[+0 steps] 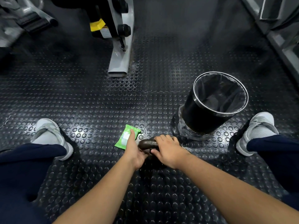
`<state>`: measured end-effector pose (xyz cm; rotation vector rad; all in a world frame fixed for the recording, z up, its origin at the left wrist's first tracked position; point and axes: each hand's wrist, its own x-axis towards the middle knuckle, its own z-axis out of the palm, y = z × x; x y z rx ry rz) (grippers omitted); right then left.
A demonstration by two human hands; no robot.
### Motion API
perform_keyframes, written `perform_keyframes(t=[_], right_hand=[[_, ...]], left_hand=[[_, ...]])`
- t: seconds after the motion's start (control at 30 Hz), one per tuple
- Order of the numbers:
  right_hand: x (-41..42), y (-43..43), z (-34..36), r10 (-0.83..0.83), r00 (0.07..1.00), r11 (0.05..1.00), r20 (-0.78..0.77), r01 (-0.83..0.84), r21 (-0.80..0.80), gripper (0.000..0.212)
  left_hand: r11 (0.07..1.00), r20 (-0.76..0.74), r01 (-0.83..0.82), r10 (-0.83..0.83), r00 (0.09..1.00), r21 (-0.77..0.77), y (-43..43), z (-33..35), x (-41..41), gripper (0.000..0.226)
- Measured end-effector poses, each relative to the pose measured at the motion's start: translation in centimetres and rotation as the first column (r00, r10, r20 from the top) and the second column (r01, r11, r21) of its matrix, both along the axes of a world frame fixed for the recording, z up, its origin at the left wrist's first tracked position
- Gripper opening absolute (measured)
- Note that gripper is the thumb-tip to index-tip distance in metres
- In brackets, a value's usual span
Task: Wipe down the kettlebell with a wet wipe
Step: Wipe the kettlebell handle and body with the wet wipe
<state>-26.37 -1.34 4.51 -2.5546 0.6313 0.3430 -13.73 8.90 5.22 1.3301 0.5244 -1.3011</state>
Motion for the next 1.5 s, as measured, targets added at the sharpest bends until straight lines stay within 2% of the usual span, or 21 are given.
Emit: perform_keyframes(t=[0.13,0.27,0.47,0.57,0.7,0.9,1.03,1.17,1.23,1.33,1.5], right_hand=[[-0.2,-0.2,-0.1,0.001,1.000,1.000,0.014,-0.001,0.001,0.045],[-0.4,-0.3,-0.1,0.013,1.000,1.000,0.007,-0.013,-0.001,0.050],[0.0,-0.1,0.1,0.031,0.999,0.999,-0.008,-0.031,-0.019,0.051],[-0.1,-0.2,0.3,0.032,0.999,0.999,-0.004,-0.032,-0.022,0.051],[-0.3,-0.2,0.2,0.030,1.000,1.000,0.009,-0.030,-0.003,0.048],[0.0,0.0,0.1,0.008,1.000,1.000,0.008,-0.008,-0.016,0.048],[0.1,0.2,0.0,0.007,1.000,0.999,0.025,-0.005,-0.044,0.046],[0.1,0.3,0.1,0.013,1.000,0.998,0.013,-0.012,-0.059,0.049],[0.1,0.3,0.0,0.017,1.000,0.998,-0.001,-0.017,-0.061,0.049],[-0.2,0.1,-0.1,0.017,1.000,0.999,0.005,-0.016,-0.051,0.051],[-0.3,0.1,-0.5,-0.024,0.999,0.999,0.023,0.025,-0.030,0.054]], left_hand=[[0.993,-0.057,-0.067,0.062,0.996,-0.093,-0.3,0.8,0.6,0.103],[0.992,-0.084,-0.077,0.068,0.994,-0.103,-0.8,2.0,1.8,0.100],[0.999,-0.054,0.031,-0.032,0.998,-0.035,0.4,-0.2,0.8,0.113],[0.996,-0.096,0.065,-0.071,0.993,-0.057,0.5,-0.8,1.1,0.120],[0.982,-0.170,0.116,-0.141,0.975,-0.148,0.1,1.9,3.1,0.114],[0.973,-0.223,0.188,-0.214,0.951,-0.131,-0.2,3.8,5.4,0.129],[0.977,-0.162,0.161,-0.183,0.970,-0.140,-0.3,2.0,3.0,0.114],[0.995,-0.076,0.097,-0.098,0.992,-0.020,0.2,-0.2,1.2,0.121],[0.996,-0.124,0.064,-0.071,0.990,-0.063,0.6,-0.2,1.6,0.125],[0.983,-0.208,0.038,-0.076,0.975,-0.180,0.5,1.2,2.8,0.118],[0.988,-0.262,0.051,-0.089,0.961,-0.147,0.1,2.8,3.8,0.121]])
